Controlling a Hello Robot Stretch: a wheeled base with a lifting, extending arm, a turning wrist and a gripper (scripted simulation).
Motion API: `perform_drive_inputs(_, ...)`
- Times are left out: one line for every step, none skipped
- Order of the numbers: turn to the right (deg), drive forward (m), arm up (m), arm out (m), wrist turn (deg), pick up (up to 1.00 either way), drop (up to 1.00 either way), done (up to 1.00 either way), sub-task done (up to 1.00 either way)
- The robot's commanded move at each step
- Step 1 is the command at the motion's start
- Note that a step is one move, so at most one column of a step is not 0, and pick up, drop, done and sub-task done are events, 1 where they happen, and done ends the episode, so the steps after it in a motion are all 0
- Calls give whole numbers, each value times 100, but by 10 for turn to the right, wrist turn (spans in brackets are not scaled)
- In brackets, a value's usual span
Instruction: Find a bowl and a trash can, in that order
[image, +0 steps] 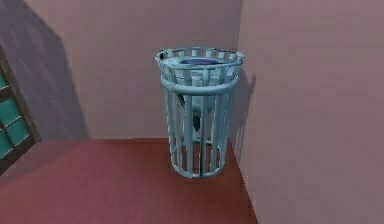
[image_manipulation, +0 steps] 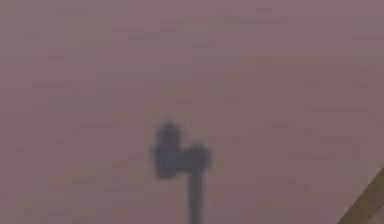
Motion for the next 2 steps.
perform_drive_inputs(60, 0, 0, 0, 0, 0, 0, 0, 0)
perform_drive_inputs(0, 50, 0, 0, 0, 0, 0, 0, 0)
